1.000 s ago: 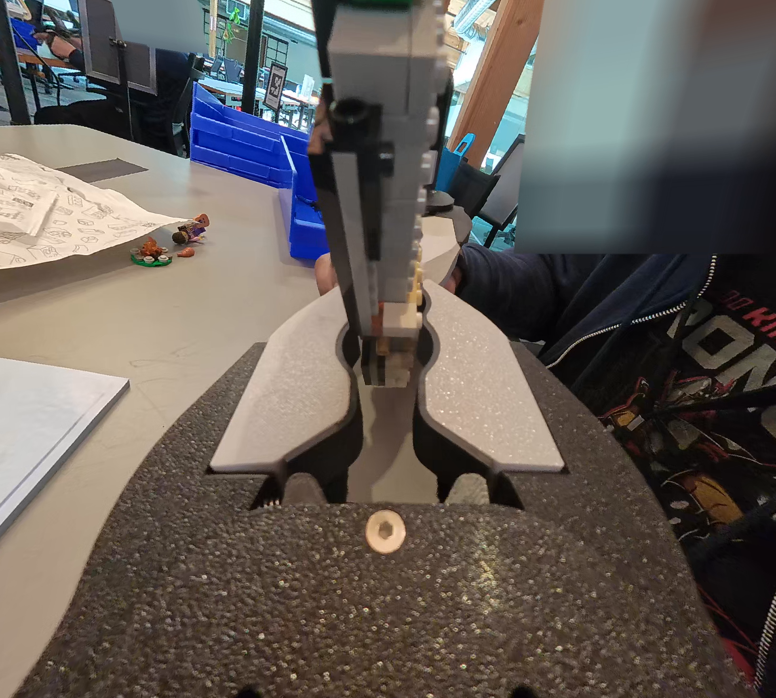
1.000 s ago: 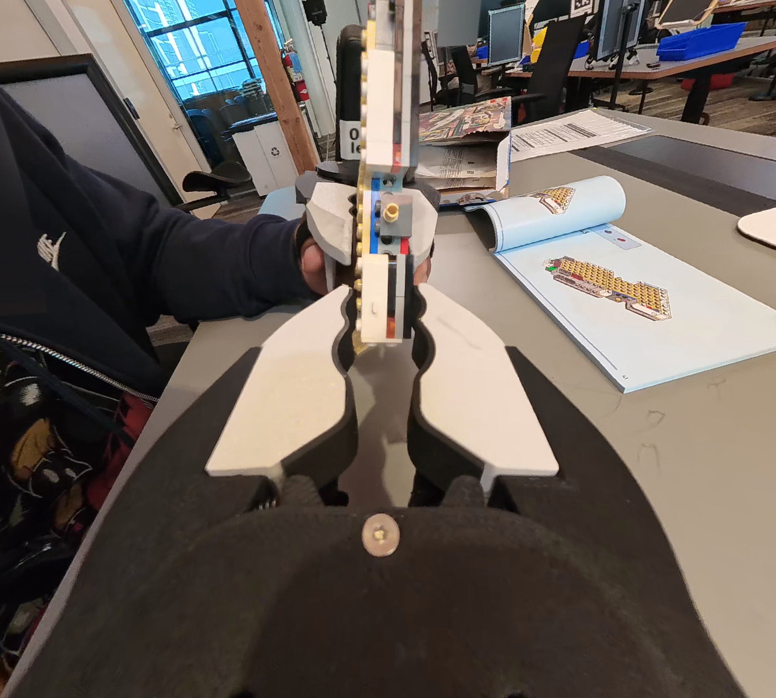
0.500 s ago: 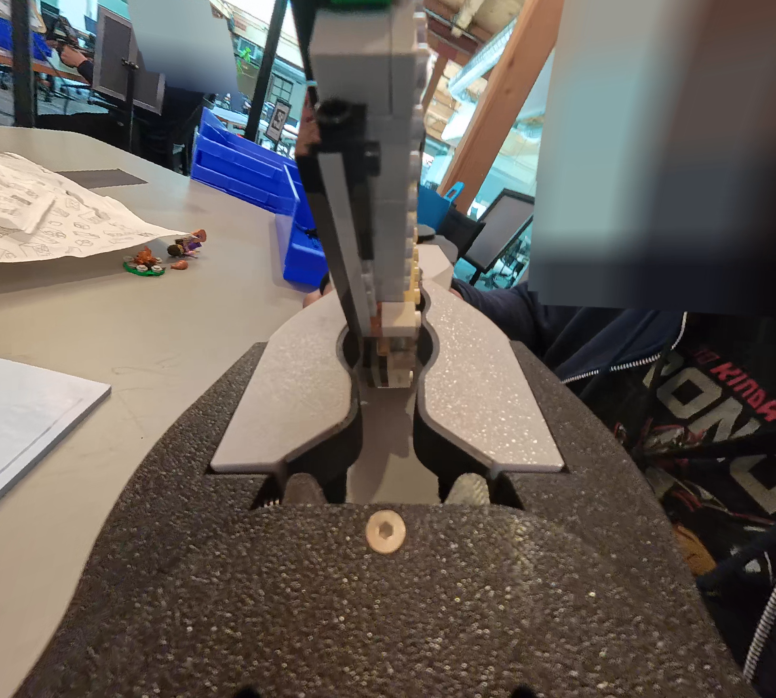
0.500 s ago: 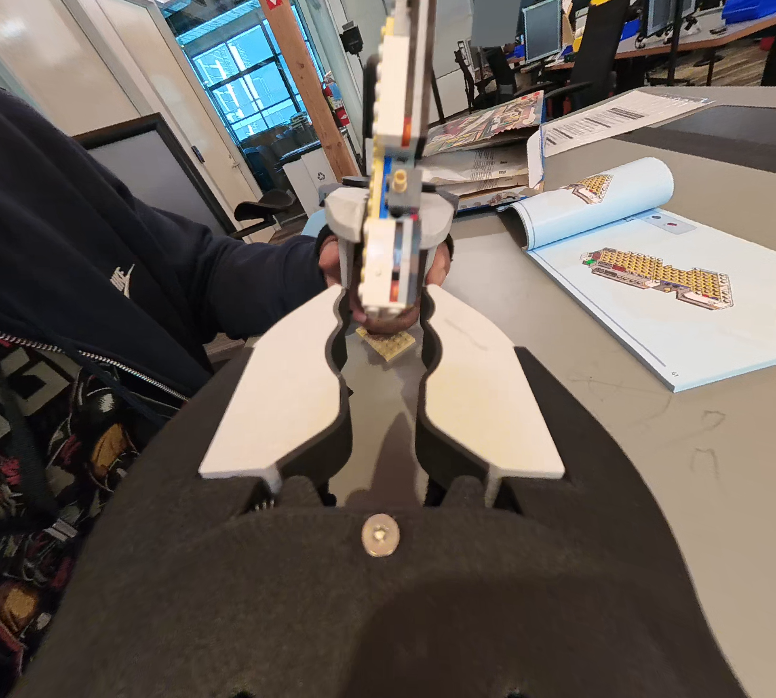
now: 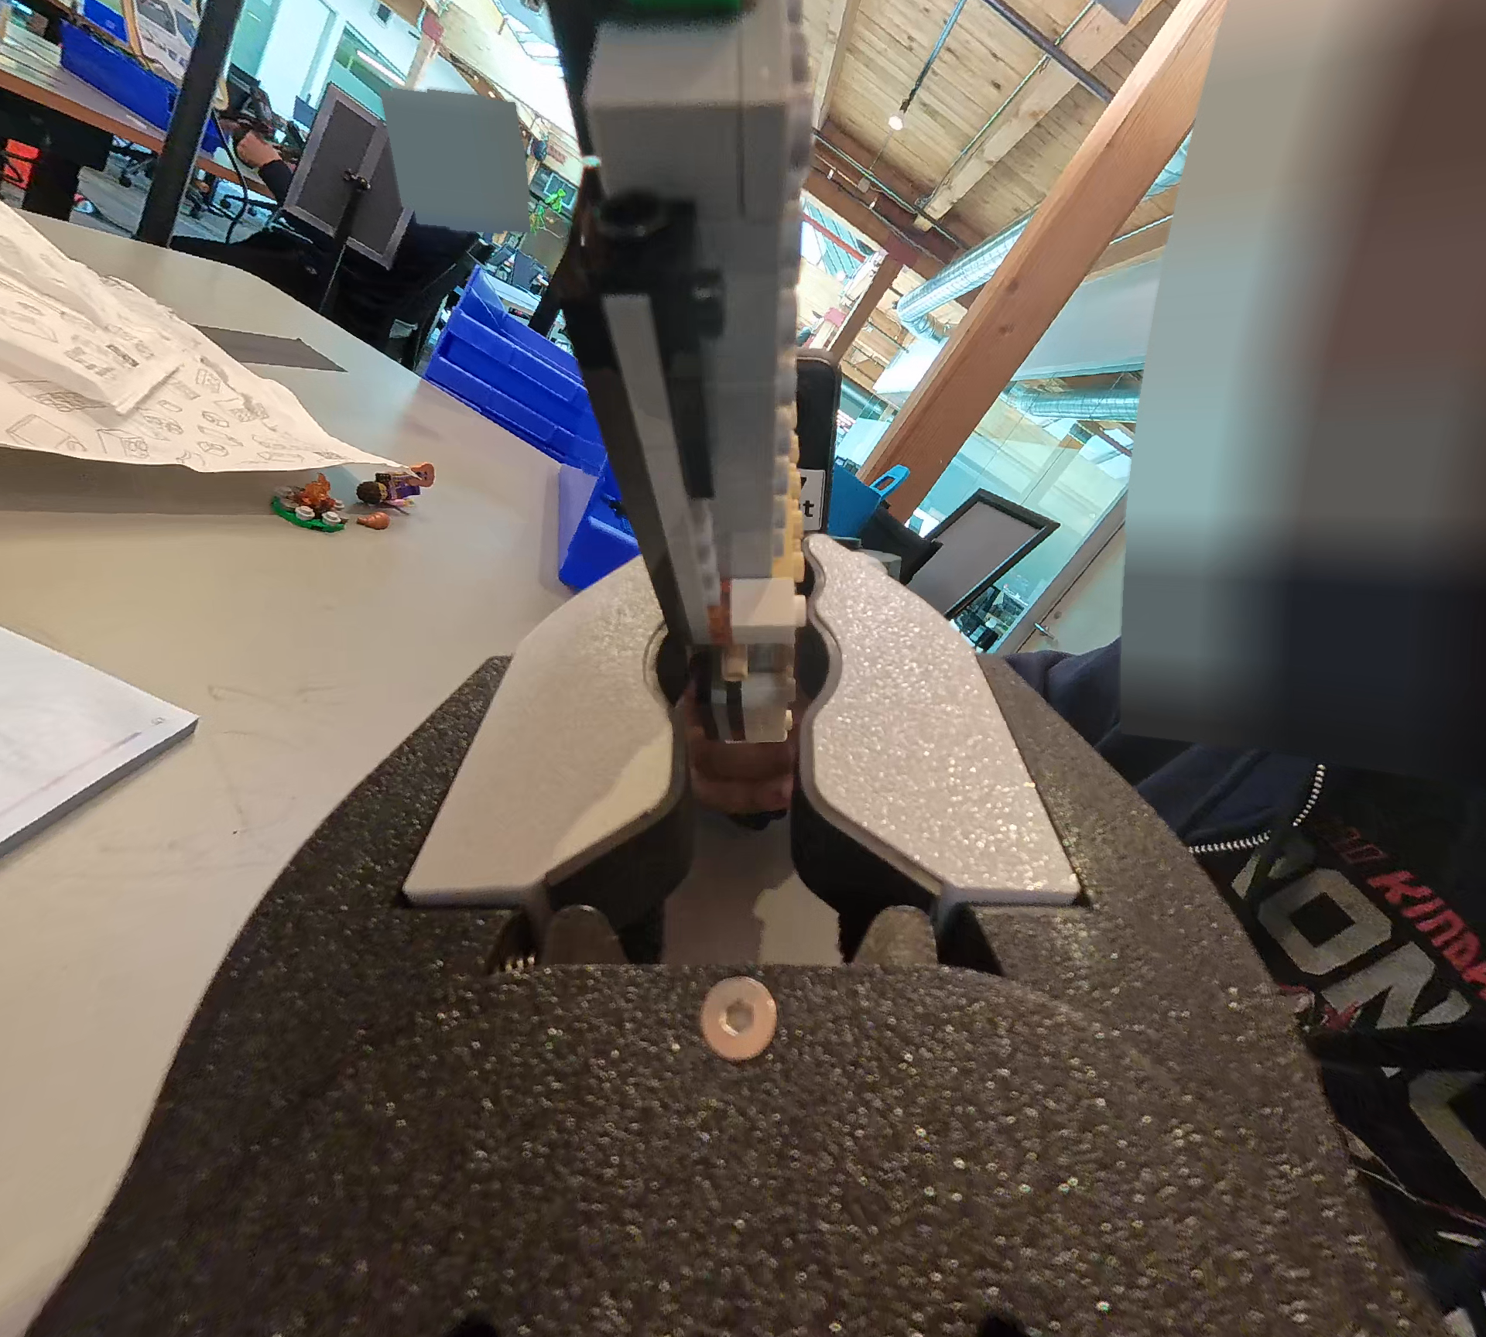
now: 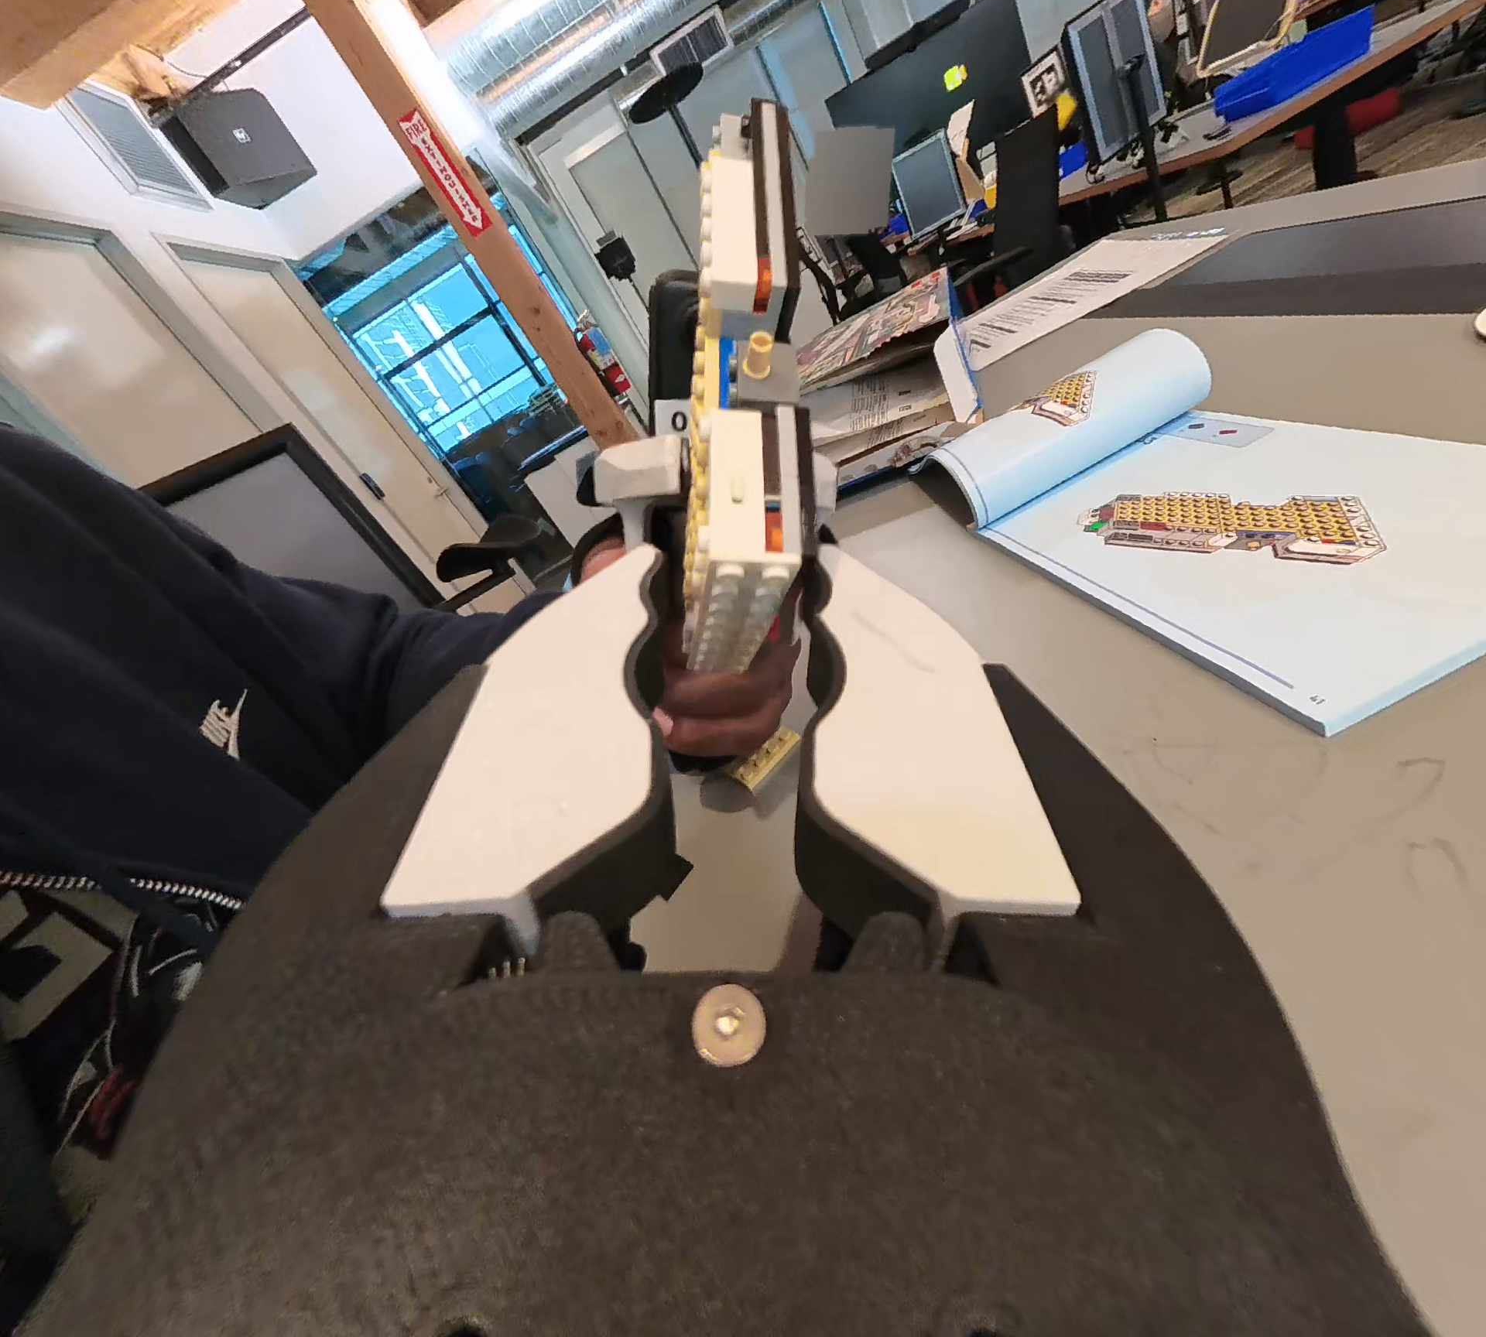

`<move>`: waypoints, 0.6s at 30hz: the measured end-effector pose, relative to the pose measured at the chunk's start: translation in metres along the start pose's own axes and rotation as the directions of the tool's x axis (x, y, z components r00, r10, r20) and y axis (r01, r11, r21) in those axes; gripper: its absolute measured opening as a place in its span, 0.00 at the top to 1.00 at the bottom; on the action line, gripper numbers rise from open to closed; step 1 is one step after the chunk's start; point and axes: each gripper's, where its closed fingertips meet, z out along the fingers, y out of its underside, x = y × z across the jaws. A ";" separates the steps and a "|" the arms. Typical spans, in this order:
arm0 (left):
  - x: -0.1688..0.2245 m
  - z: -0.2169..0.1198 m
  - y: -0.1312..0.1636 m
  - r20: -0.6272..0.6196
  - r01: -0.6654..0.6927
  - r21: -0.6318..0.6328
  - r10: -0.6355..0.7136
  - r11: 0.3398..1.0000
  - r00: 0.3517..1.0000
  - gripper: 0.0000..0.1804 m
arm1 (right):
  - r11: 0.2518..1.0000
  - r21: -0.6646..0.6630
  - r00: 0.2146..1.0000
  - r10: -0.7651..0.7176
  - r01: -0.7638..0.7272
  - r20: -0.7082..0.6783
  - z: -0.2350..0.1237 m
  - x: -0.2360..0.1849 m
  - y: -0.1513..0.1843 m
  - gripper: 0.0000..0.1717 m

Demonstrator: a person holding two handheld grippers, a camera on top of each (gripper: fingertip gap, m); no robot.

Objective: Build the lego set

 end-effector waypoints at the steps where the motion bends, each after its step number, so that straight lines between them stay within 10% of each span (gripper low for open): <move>1: 0.000 0.001 0.001 -0.001 -0.003 -0.006 0.003 1.000 1.000 0.87 | 1.000 0.013 1.000 0.003 -0.003 -0.005 -0.001 0.001 -0.002 0.82; 18: 0.009 0.003 0.009 -0.065 -0.001 -0.041 -0.001 0.999 0.998 0.86 | 0.998 0.057 0.995 0.009 -0.015 0.101 -0.005 -0.008 -0.005 0.86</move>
